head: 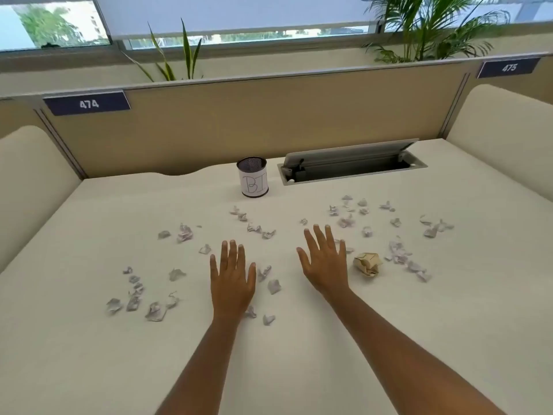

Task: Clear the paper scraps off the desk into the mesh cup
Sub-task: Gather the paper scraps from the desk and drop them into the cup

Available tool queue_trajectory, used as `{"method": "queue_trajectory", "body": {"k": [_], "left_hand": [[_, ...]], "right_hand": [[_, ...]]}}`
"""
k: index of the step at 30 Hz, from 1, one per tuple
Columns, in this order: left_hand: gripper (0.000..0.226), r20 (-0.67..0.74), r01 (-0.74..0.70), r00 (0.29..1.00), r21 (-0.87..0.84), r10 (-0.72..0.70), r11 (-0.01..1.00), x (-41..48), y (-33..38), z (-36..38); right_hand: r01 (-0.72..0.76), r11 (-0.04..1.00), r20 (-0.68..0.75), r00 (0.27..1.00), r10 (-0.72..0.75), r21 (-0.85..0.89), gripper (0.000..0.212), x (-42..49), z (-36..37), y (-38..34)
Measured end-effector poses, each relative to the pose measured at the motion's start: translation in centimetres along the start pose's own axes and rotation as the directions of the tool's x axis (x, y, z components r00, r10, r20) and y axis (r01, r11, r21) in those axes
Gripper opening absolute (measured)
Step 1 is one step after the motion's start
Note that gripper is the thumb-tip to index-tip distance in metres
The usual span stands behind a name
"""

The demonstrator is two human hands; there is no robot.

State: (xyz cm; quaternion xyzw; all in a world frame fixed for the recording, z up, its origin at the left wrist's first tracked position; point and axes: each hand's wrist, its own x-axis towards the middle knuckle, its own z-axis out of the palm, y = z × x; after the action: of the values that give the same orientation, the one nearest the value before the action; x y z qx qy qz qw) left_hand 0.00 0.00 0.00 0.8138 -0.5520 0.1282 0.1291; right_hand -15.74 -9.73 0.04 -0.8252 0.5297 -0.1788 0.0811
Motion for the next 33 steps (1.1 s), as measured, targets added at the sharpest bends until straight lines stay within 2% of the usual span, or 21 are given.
{"method": "queue_trajectory", "body": {"k": [2, 5, 9, 12, 17, 21, 24, 28, 30, 33], "left_hand": [[0.045, 0.037, -0.003, 0.999, -0.045, 0.004, 0.999, -0.1, 0.0, -0.1], [0.04, 0.019, -0.013, 1.0, -0.066, 0.014, 0.998, -0.5, -0.5, 1.0], [0.049, 0.09, 0.082, 0.994, -0.17, -0.067, 0.982, -0.9, -1.0, 2.4], [0.044, 0.169, 0.097, 0.984, -0.206, -0.062, 0.974, -0.8, -1.3, 3.3], [0.047, 0.191, 0.12, 0.979, -0.23, -0.076, 0.966, -0.8, -1.3, 3.4], [0.041, 0.127, 0.12, 0.988, -0.268, -0.089, 0.956, -1.0, -1.0, 3.0], [0.039, 0.141, 0.127, 0.986, -0.264, -0.092, 0.956, -1.1, -1.0, 2.8], [0.037, 0.07, 0.044, 0.997, -0.226, -0.028, 0.973, -1.0, -1.0, 2.6], [0.037, 0.023, 0.055, 0.998, -0.29, -0.05, 0.955, -0.9, -1.1, 2.7], [0.035, -0.002, 0.148, 0.986, -0.434, -0.165, 0.889, -0.5, -1.4, 2.6]], "right_hand": [[-0.021, 0.999, 0.043, 0.999, 0.022, -0.026, 0.05, -0.3, 0.5, 0.0], [-0.043, 0.999, 0.094, 0.995, 0.045, -0.023, 0.049, -0.9, 1.5, 0.2], [-0.064, 0.997, 0.114, 0.991, 0.069, -0.047, 0.048, -1.3, 2.2, 0.4], [-0.077, 0.996, 0.116, 0.99, 0.082, -0.048, 0.047, -1.7, 2.6, 0.6], [-0.09, 0.995, 0.1, 0.991, 0.095, -0.047, 0.046, -1.9, 2.9, 0.6], [-0.088, 0.996, 0.078, 0.993, 0.09, -0.027, 0.045, -2.1, 2.9, 0.6], [-0.08, 0.997, 0.036, 0.996, 0.079, 0.01, 0.042, -2.3, 2.9, 0.6], [-0.076, 0.997, 0.01, 0.997, 0.076, 0.034, 0.04, -2.2, 2.8, 0.5], [-0.071, 0.997, 0.007, 0.997, 0.071, 0.035, 0.041, -2.1, 2.8, 0.6], [-0.06, 0.998, 0.01, 0.998, 0.059, 0.029, 0.042, -1.4, 2.6, 0.4]]}}
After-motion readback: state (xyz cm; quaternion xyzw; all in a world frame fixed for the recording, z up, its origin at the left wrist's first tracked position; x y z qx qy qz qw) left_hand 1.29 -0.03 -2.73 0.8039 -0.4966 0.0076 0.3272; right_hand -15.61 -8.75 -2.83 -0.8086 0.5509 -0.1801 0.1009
